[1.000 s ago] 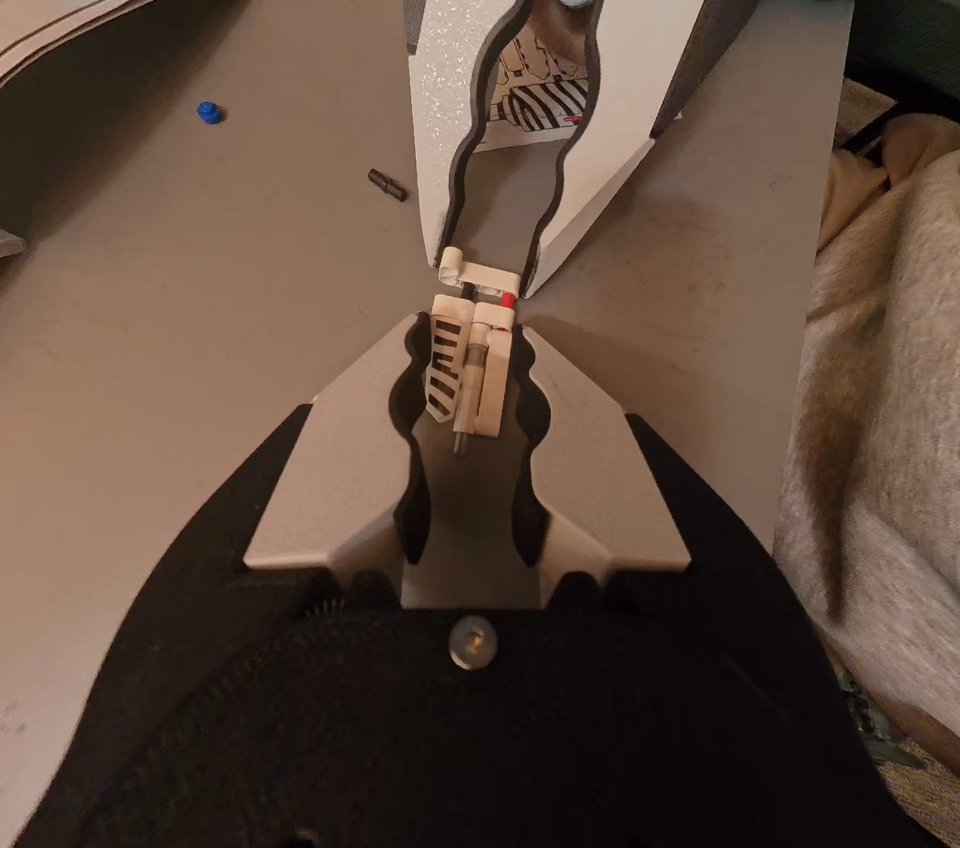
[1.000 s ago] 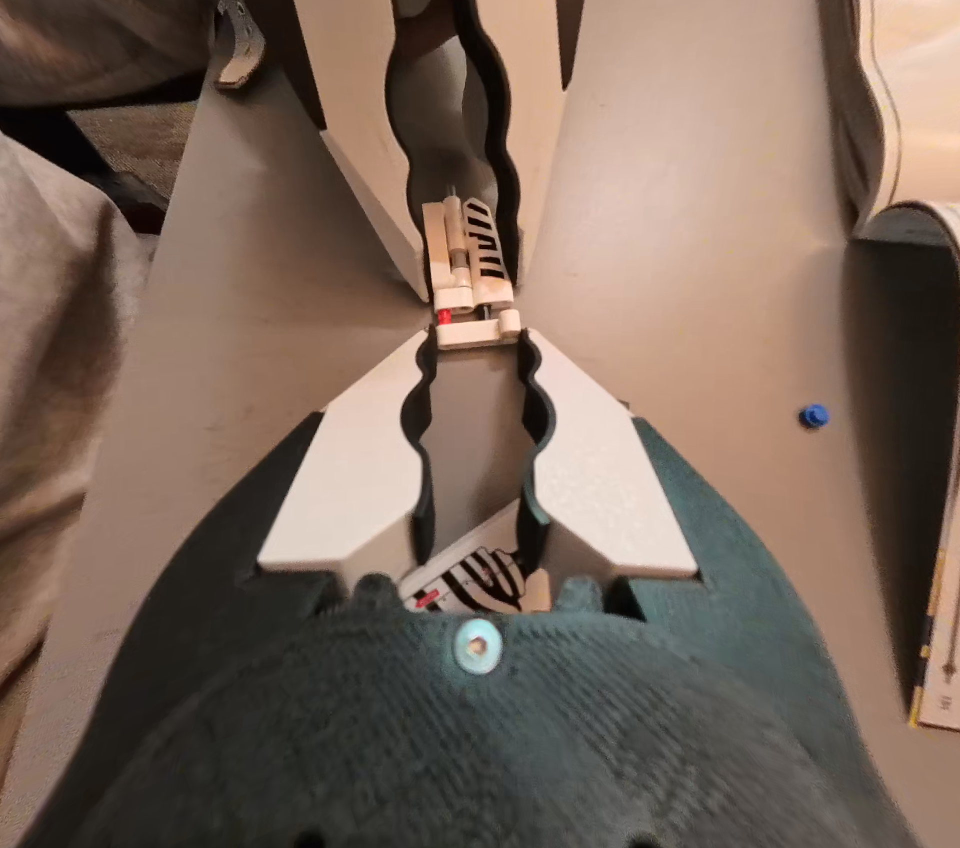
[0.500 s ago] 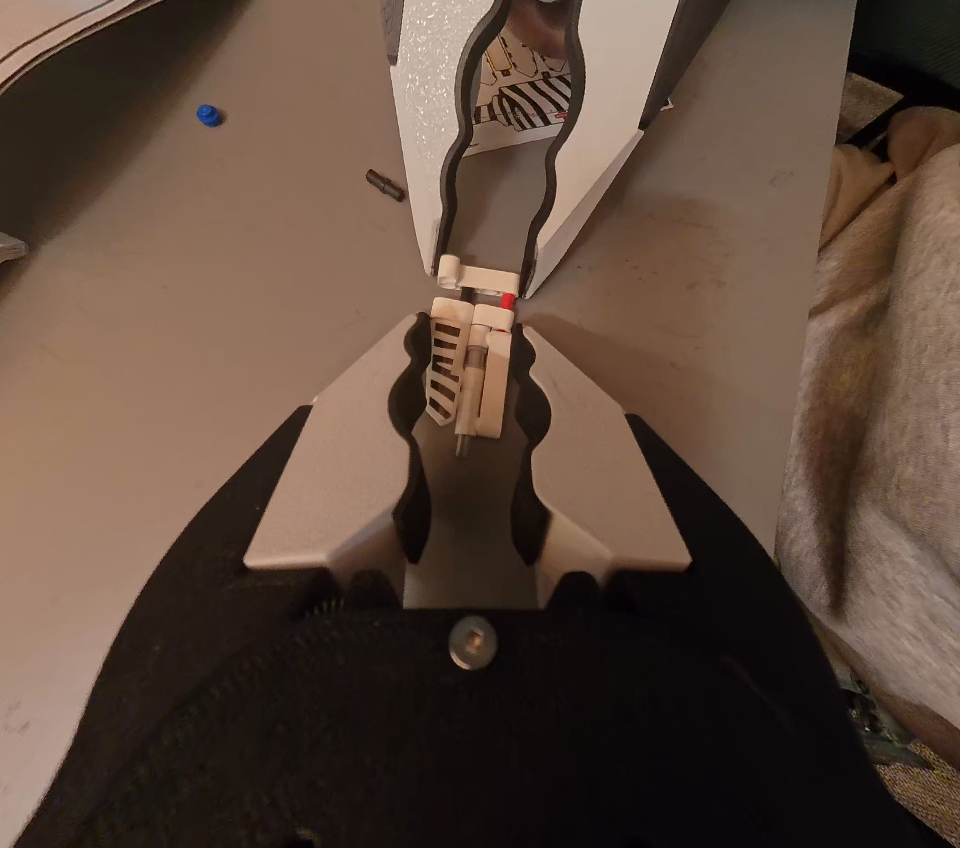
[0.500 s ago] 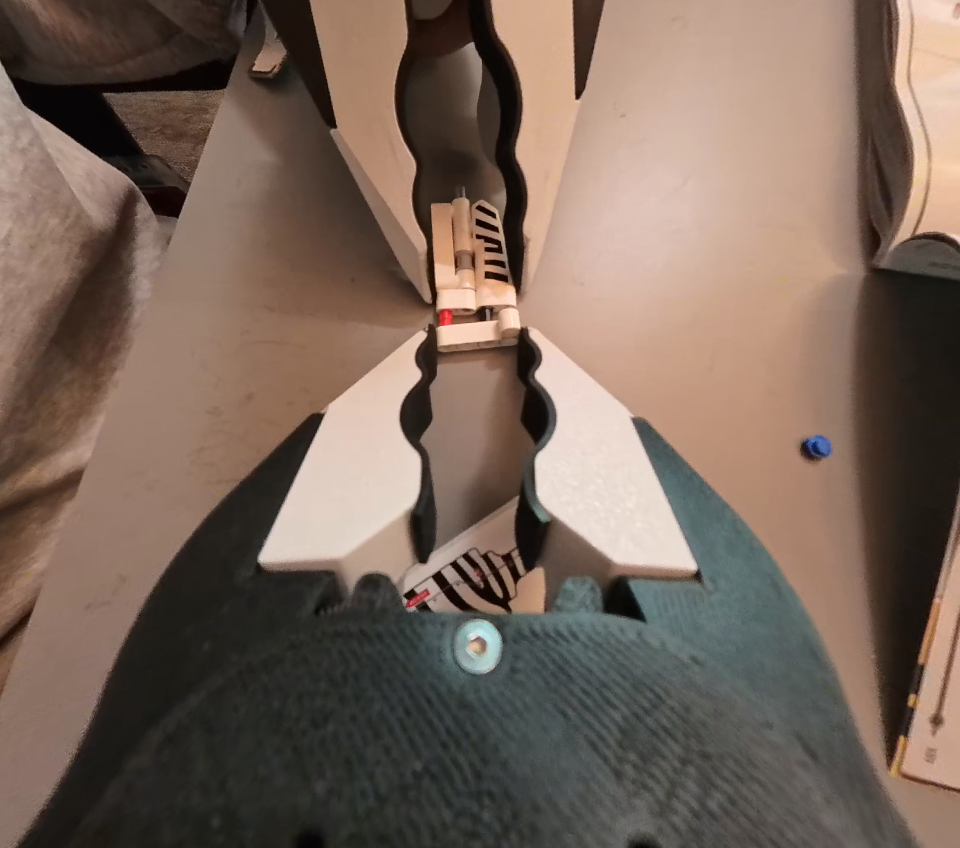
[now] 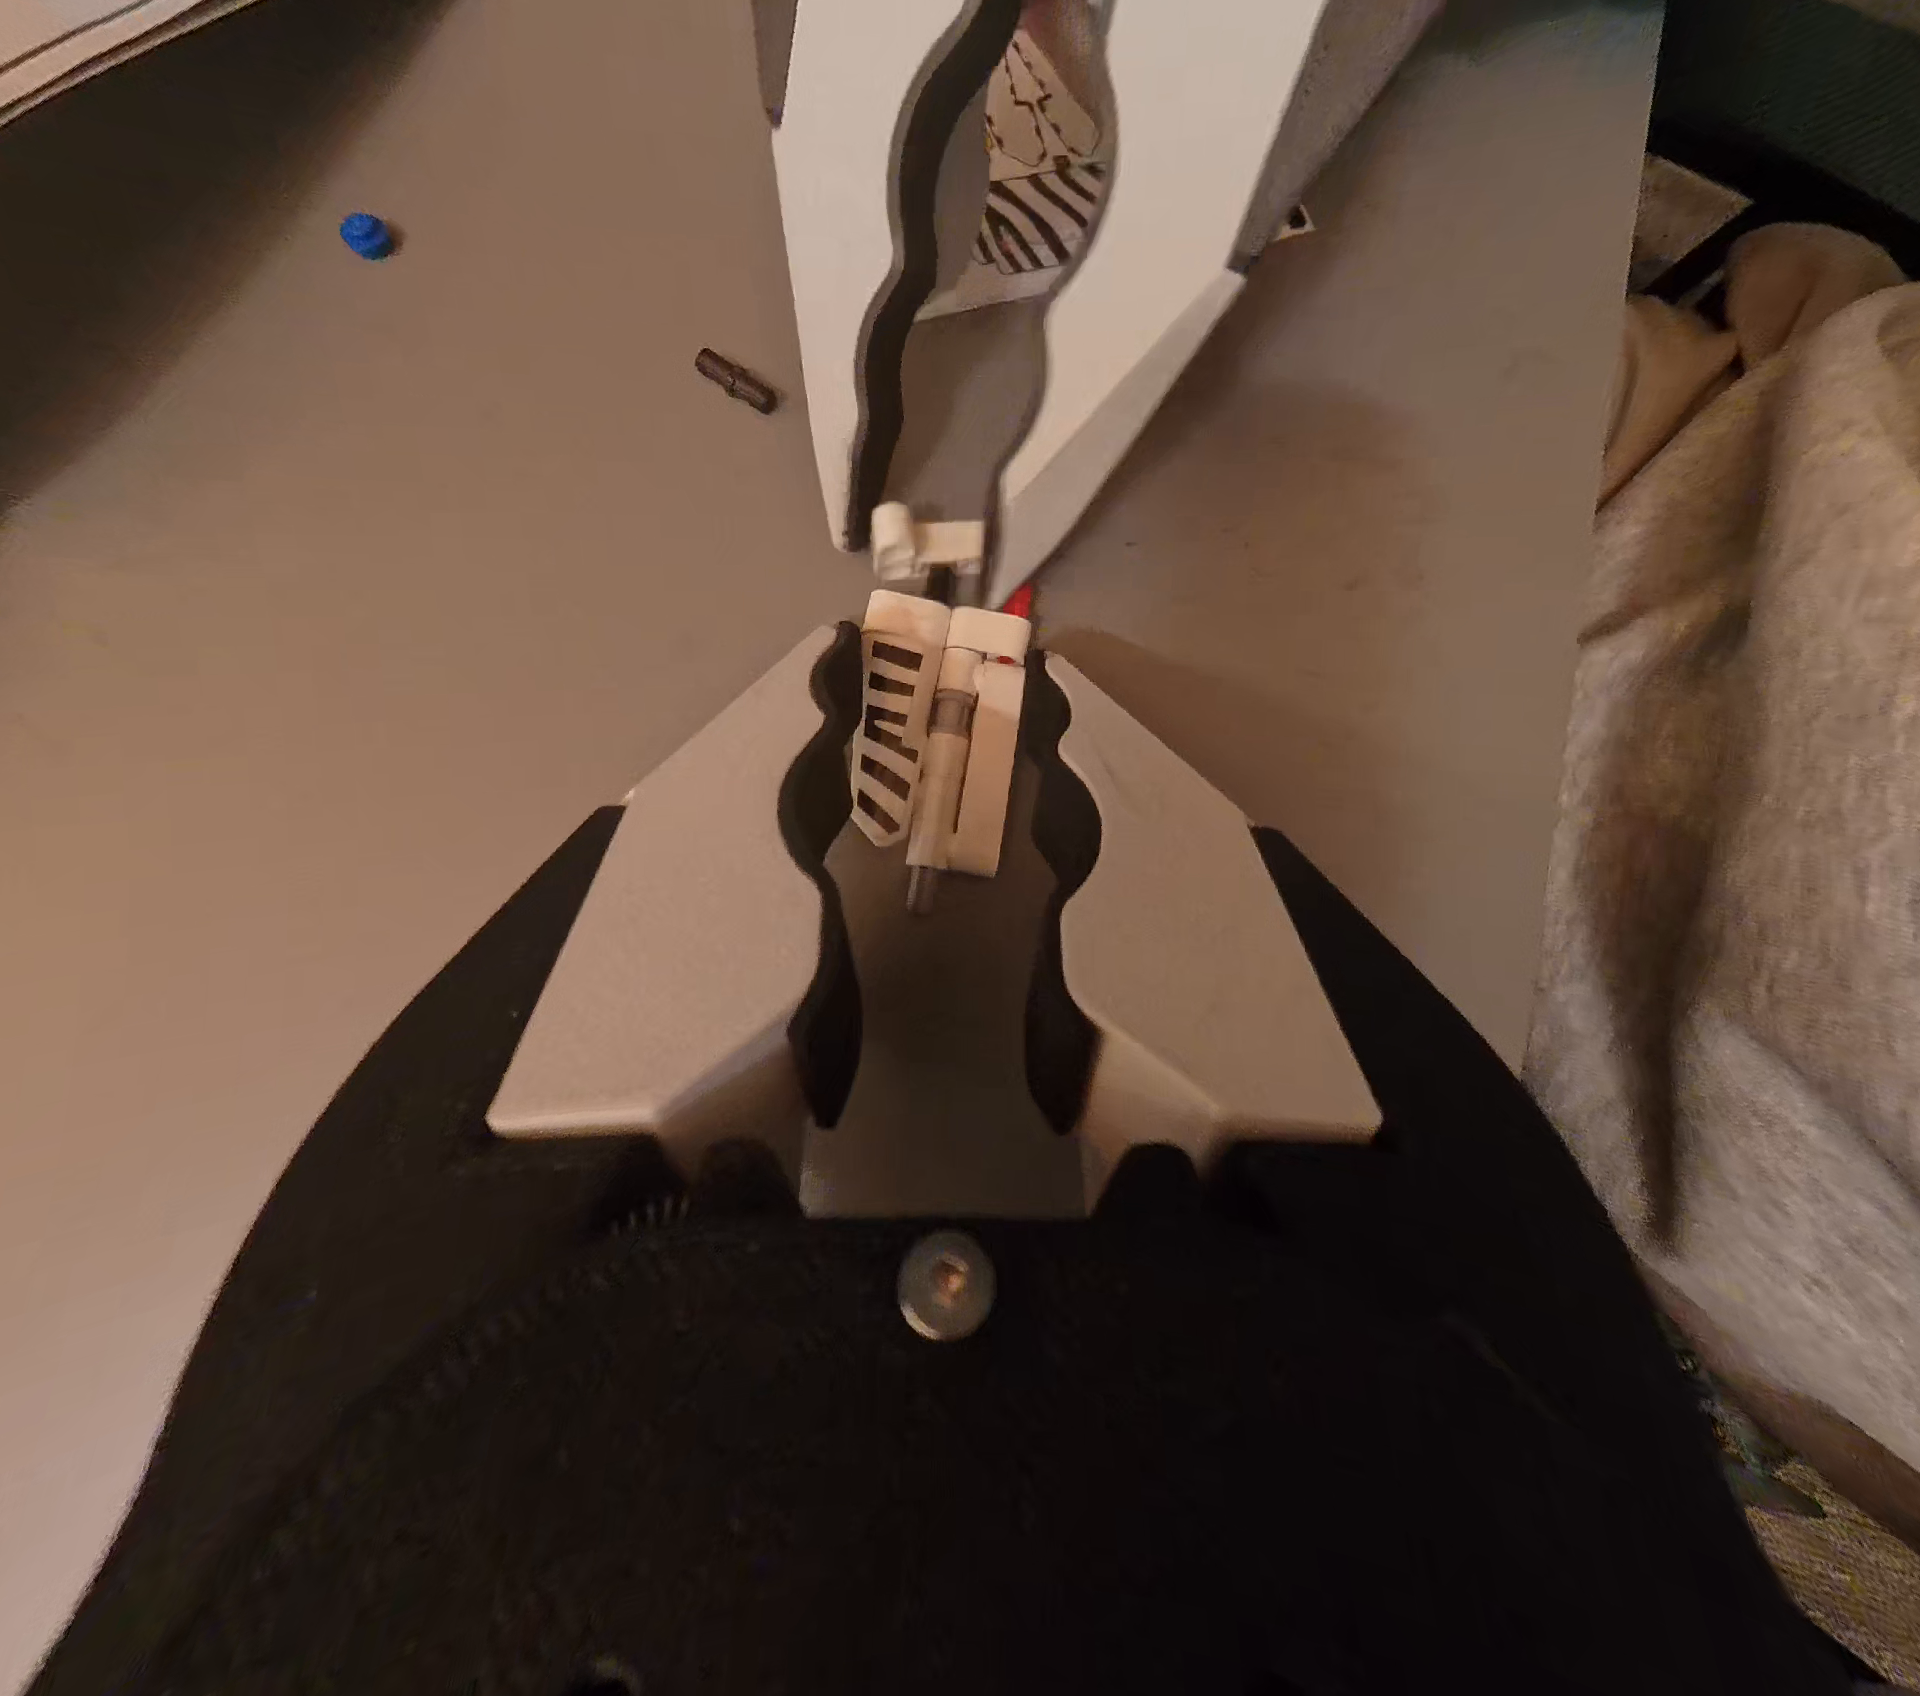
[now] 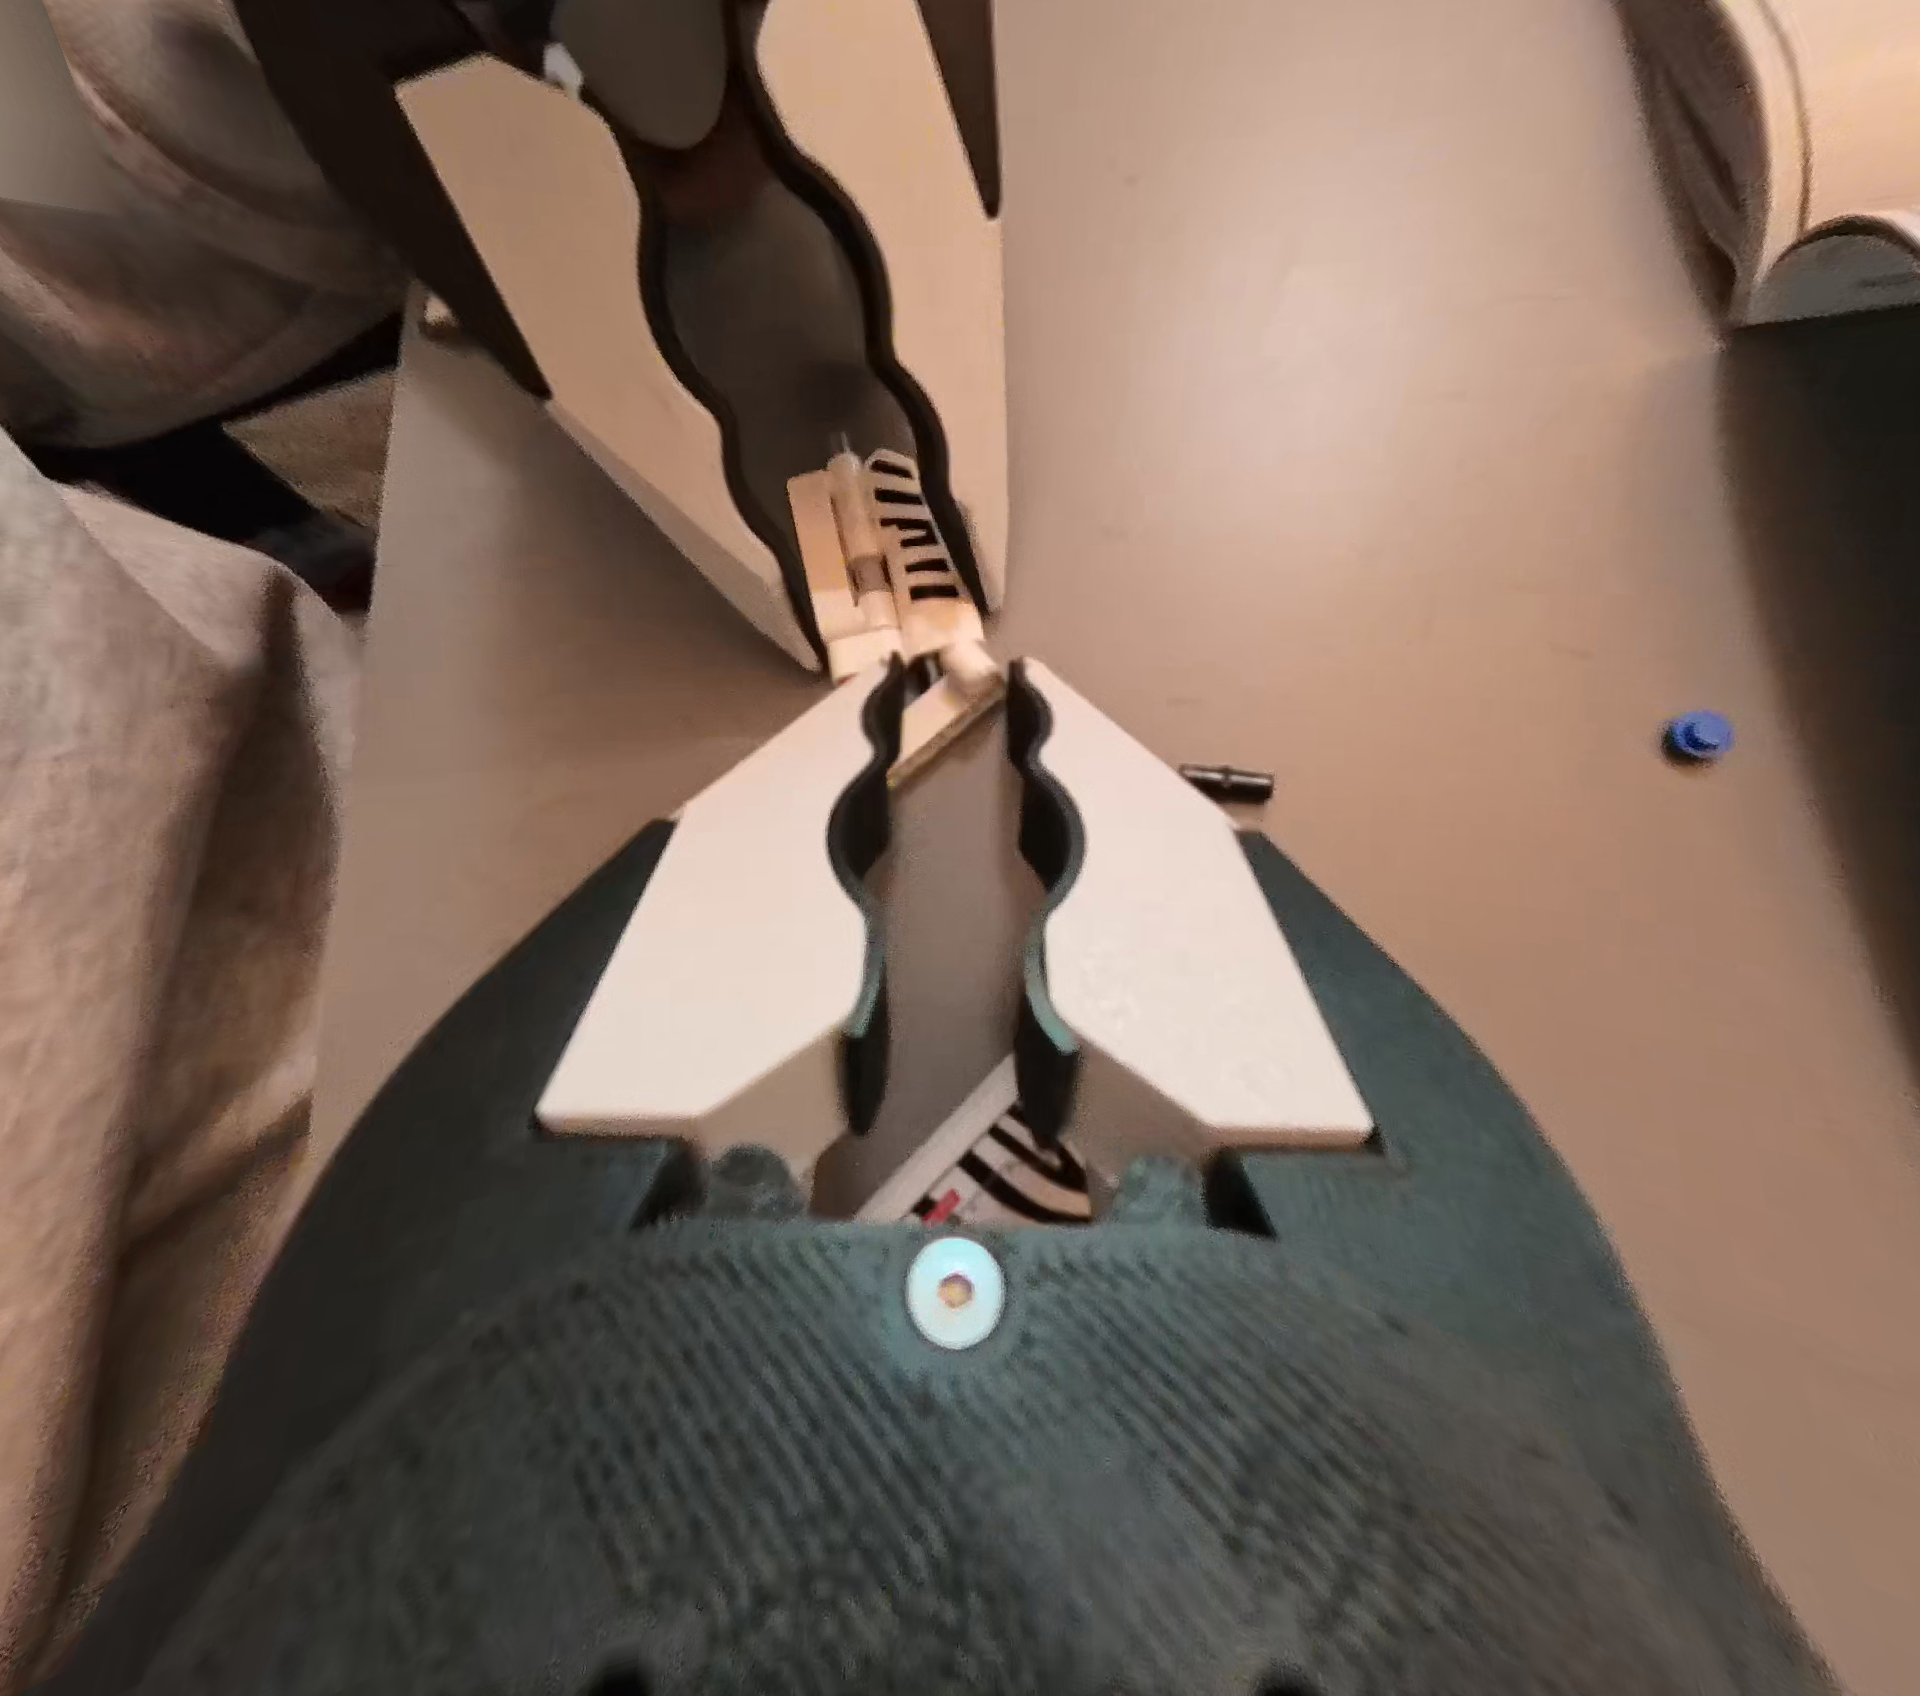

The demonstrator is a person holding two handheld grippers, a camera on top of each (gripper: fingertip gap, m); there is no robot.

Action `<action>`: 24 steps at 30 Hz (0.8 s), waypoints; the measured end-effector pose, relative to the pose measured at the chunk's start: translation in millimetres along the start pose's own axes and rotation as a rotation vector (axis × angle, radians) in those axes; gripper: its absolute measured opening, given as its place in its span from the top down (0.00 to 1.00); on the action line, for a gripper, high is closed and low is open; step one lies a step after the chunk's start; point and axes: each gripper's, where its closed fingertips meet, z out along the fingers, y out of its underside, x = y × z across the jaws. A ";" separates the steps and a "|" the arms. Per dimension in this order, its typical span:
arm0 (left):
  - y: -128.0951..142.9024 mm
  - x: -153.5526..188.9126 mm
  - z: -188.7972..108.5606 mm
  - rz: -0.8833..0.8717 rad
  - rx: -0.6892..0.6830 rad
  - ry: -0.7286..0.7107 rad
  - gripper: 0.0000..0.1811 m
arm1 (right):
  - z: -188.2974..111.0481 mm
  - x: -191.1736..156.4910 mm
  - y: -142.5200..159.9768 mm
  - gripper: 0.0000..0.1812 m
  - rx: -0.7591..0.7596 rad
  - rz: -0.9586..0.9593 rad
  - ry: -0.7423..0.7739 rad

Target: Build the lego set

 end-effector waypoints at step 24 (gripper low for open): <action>8.6 -1.1 -15.8 -0.086 0.008 0.056 0.79 | -3.3 -5.3 8.2 0.89 -0.019 0.065 0.309</action>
